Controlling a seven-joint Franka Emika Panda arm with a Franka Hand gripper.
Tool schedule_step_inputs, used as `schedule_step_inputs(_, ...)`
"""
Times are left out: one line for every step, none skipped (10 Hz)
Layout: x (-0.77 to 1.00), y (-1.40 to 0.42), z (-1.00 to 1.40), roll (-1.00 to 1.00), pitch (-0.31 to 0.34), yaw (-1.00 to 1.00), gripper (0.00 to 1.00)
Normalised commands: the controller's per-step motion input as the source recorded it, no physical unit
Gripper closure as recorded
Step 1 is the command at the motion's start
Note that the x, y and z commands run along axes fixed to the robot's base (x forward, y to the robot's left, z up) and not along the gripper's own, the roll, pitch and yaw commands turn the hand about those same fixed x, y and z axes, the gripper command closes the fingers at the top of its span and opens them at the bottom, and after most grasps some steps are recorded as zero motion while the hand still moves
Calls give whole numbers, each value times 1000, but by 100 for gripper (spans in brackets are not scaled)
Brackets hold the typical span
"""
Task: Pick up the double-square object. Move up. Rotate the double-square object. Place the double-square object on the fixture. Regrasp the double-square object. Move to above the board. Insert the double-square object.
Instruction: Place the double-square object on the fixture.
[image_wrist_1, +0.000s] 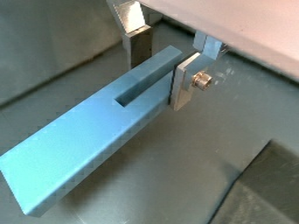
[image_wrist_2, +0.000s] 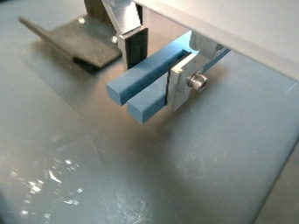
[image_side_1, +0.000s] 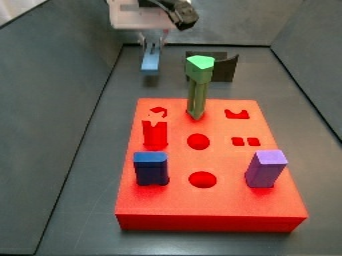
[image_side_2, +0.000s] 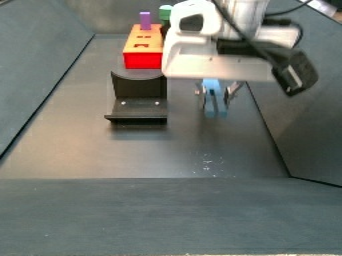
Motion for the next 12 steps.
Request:
schedule_step_inputs(0, 0, 1000, 0, 0, 0, 100)
schedule_step_inputs(-2, 0, 1000, -19, -3, 3, 100)
schedule_step_inputs(-8, -4, 1000, -38, 4, 7, 100)
schedule_step_inputs(-12, -5, 1000, -57, 10, 12, 100)
schedule_step_inputs(-16, -5, 1000, -76, 17, 14, 100)
schedule_step_inputs(-19, -5, 1000, -97, 20, 10, 100)
schedule_step_inputs(-22, -4, 1000, -111, 22, 1, 100)
schedule_step_inputs(-23, -3, 1000, -124, 23, -6, 100)
schedule_step_inputs(-25, -4, 981, -138, 27, -12, 100)
schedule_step_inputs(-21, -4, 846, -152, 28, -16, 100)
schedule_step_inputs(-13, 0, 667, -169, 30, -22, 100)
schedule_step_inputs(-8, 3, 534, -174, 36, -28, 100)
